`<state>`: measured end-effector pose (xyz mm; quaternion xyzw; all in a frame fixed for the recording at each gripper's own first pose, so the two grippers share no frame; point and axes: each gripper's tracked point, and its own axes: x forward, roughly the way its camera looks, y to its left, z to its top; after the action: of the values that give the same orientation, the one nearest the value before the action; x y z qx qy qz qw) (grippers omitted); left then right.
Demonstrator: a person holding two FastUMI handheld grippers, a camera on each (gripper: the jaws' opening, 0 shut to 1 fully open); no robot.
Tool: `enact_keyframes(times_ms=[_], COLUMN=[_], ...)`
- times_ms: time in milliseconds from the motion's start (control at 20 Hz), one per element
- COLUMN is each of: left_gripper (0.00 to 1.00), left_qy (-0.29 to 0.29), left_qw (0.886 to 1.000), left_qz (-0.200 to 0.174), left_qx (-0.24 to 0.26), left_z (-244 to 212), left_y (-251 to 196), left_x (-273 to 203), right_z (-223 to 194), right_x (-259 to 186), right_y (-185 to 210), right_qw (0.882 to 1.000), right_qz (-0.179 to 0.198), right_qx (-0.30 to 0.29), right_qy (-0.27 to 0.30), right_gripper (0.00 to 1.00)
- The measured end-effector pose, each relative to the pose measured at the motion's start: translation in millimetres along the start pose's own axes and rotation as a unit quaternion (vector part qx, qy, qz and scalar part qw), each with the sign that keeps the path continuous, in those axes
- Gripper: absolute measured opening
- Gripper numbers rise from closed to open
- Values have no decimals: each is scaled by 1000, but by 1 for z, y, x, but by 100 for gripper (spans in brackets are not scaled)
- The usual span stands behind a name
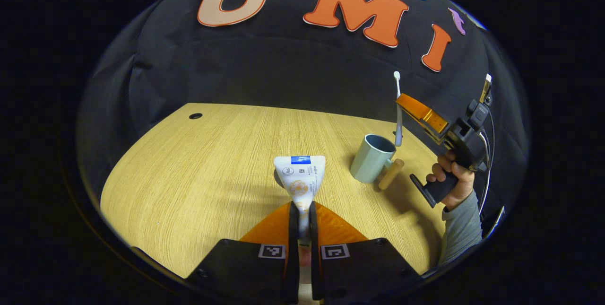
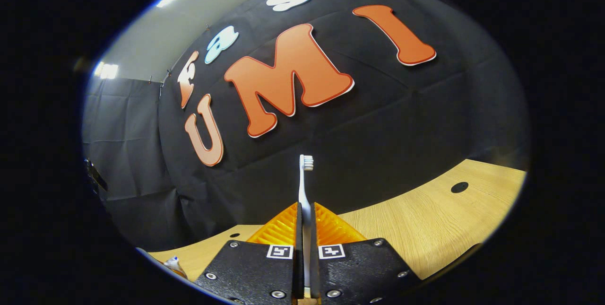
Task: Put the toothbrush and toothpaste on the desktop into the cup, then pick up the cup and place it on the coaster on the desktop.
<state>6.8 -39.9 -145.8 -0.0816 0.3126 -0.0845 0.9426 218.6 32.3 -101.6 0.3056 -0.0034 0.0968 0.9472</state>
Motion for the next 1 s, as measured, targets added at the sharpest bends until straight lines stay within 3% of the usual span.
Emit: enact_keyframes(times_ms=[450,1000], left_gripper=[14,12], left_qy=[-51,-80], left_qw=[999,996], left_qz=[-7,-10], left_qx=[-8,-27], left_z=[22,38], left_y=[-5,-3], left_x=[-20,-28], right_z=[-25,-32], right_x=[10,1], right_y=[-1,-8], right_qw=[999,996], right_qz=[2,-34], right_qx=[-26,-78], right_qy=[26,39], right_gripper=[5,6])
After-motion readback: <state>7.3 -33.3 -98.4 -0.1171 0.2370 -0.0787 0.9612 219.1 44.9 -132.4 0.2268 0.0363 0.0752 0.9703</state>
